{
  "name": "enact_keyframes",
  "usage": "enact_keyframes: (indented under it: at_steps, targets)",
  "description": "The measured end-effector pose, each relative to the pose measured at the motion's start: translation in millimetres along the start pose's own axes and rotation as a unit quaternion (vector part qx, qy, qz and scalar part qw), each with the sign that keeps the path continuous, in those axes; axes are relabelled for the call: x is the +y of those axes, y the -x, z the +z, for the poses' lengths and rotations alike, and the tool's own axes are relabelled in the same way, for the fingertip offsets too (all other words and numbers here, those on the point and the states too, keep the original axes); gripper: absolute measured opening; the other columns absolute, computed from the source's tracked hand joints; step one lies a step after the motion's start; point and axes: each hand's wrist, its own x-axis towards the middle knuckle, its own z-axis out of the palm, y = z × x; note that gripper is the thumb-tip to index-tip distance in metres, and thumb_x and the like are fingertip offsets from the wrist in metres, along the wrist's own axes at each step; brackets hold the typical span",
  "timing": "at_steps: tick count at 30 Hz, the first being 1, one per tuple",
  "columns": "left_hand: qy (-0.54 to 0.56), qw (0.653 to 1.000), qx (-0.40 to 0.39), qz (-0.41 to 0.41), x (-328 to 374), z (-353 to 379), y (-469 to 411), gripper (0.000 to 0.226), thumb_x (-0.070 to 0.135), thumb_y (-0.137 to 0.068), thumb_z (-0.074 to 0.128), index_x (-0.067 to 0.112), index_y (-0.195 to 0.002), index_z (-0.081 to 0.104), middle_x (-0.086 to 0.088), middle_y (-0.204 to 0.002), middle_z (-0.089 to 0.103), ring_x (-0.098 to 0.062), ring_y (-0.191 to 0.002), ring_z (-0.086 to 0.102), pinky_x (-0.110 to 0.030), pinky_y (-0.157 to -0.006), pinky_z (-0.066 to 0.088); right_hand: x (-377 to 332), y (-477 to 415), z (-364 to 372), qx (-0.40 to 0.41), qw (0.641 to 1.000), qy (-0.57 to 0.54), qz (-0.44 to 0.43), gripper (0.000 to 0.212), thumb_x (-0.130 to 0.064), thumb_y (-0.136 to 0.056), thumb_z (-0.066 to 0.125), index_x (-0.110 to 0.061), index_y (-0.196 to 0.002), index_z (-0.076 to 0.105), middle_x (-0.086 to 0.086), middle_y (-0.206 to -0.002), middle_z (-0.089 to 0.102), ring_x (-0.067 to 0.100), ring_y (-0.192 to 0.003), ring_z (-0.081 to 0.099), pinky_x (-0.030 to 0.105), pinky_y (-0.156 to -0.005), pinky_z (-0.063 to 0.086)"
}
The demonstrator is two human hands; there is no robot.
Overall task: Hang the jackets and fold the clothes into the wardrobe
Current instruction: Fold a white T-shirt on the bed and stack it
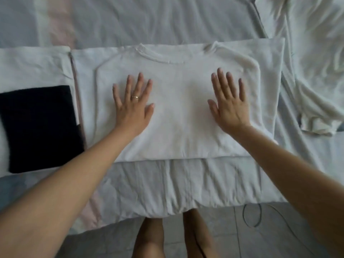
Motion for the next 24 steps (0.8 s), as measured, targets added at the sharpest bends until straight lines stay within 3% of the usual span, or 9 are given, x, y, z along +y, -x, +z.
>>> enact_keyframes:
  at_steps: [3, 7, 11, 13, 16, 18, 21, 22, 24]
  targets:
    - [-0.03, 0.999, -0.013, -0.014, -17, 21, 55, 0.067, 0.049, -0.091, 0.029, 0.025, -0.152, 0.016, -0.005, -0.159, 0.014, -0.033, -0.146, 0.012, -0.064, -0.11, 0.003, 24, 80, 19, -0.069, 0.987, -0.03, 0.141, 0.072, -0.055, -0.092, 0.02, -0.02, -0.153, 0.006, 0.002, -0.161, 0.009, 0.023, -0.147, 0.011, 0.039, -0.118, -0.002]
    - [-0.01, 0.997, -0.02, -0.071, -56, 31, 100, 0.069, 0.049, -0.091, 0.029, 0.018, -0.151, 0.017, -0.014, -0.158, 0.014, -0.038, -0.144, 0.012, -0.046, -0.113, -0.014, 66, 147, 16, -0.096, 0.924, -0.079, 0.361, 0.075, -0.058, -0.095, 0.02, -0.018, -0.153, -0.001, 0.002, -0.161, -0.004, 0.022, -0.148, 0.001, 0.045, -0.119, 0.004]
    - [0.06, 0.978, -0.035, -0.197, -38, 21, 122, 0.069, 0.032, -0.094, 0.046, 0.009, -0.151, 0.014, -0.012, -0.159, 0.009, -0.039, -0.144, 0.012, -0.059, -0.111, 0.012, 58, 160, 3, -0.011, 0.895, -0.156, 0.418, 0.057, -0.04, -0.095, 0.048, -0.011, -0.142, 0.034, 0.013, -0.149, 0.03, 0.029, -0.135, 0.031, 0.043, -0.109, 0.025]
    - [0.096, 0.955, -0.047, -0.277, -25, 10, 130, 0.073, 0.027, -0.093, 0.053, 0.008, -0.151, 0.013, -0.014, -0.159, 0.012, -0.037, -0.142, 0.018, -0.056, -0.108, 0.019, 47, 157, 3, 0.068, 0.809, -0.266, 0.52, 0.045, -0.03, -0.089, 0.059, -0.006, -0.126, 0.048, 0.015, -0.127, 0.047, 0.03, -0.114, 0.048, 0.036, -0.095, 0.038]
    - [0.153, 0.902, -0.012, -0.404, -17, -2, 134, 0.072, 0.028, -0.087, 0.061, 0.01, -0.147, 0.025, -0.022, -0.146, 0.03, -0.038, -0.13, 0.031, -0.051, -0.103, 0.025, 33, 150, 7, 0.185, 0.621, -0.473, 0.596, 0.02, -0.015, -0.09, 0.06, -0.011, -0.108, 0.052, 0.001, -0.09, 0.055, 0.017, -0.086, 0.053, 0.017, -0.067, 0.043]
    - [0.172, 0.872, 0.009, -0.457, -21, -5, 136, 0.062, 0.027, -0.086, 0.063, 0.007, -0.138, 0.037, -0.023, -0.138, 0.04, -0.038, -0.127, 0.037, -0.05, -0.103, 0.025, 28, 143, 11, 0.242, 0.573, -0.499, 0.604, 0.015, -0.009, -0.092, 0.058, -0.014, -0.103, 0.049, -0.003, -0.085, 0.053, 0.011, -0.079, 0.051, 0.013, -0.065, 0.043]
    - [0.224, 0.83, 0.042, -0.509, -25, -8, 146, 0.041, 0.021, -0.09, 0.056, 0.006, -0.127, 0.045, -0.02, -0.131, 0.052, -0.037, -0.119, 0.048, -0.041, -0.1, 0.027, 25, 143, 3, 0.298, 0.559, -0.475, 0.611, 0.01, -0.008, -0.094, 0.055, -0.011, -0.102, 0.059, 0.0, -0.092, 0.056, 0.013, -0.087, 0.053, 0.01, -0.068, 0.042]
    - [0.233, 0.822, 0.05, -0.517, -25, -9, 148, 0.036, 0.017, -0.092, 0.051, 0.007, -0.125, 0.046, -0.02, -0.129, 0.054, -0.036, -0.117, 0.05, -0.04, -0.1, 0.026, 24, 142, 0, 0.308, 0.591, -0.44, 0.602, 0.013, -0.009, -0.094, 0.055, -0.007, -0.103, 0.064, 0.002, -0.098, 0.056, 0.012, -0.091, 0.052, 0.006, -0.07, 0.04]
    - [0.228, 0.828, 0.053, -0.51, -21, -12, 156, 0.032, 0.012, -0.093, 0.046, 0.008, -0.125, 0.046, -0.023, -0.126, 0.055, -0.035, -0.116, 0.049, -0.041, -0.1, 0.024, 20, 145, -9, 0.304, 0.707, -0.344, 0.538, 0.017, -0.008, -0.092, 0.056, -0.001, -0.101, 0.069, 0.006, -0.105, 0.055, 0.005, -0.091, 0.048, 0.0, -0.071, 0.034]
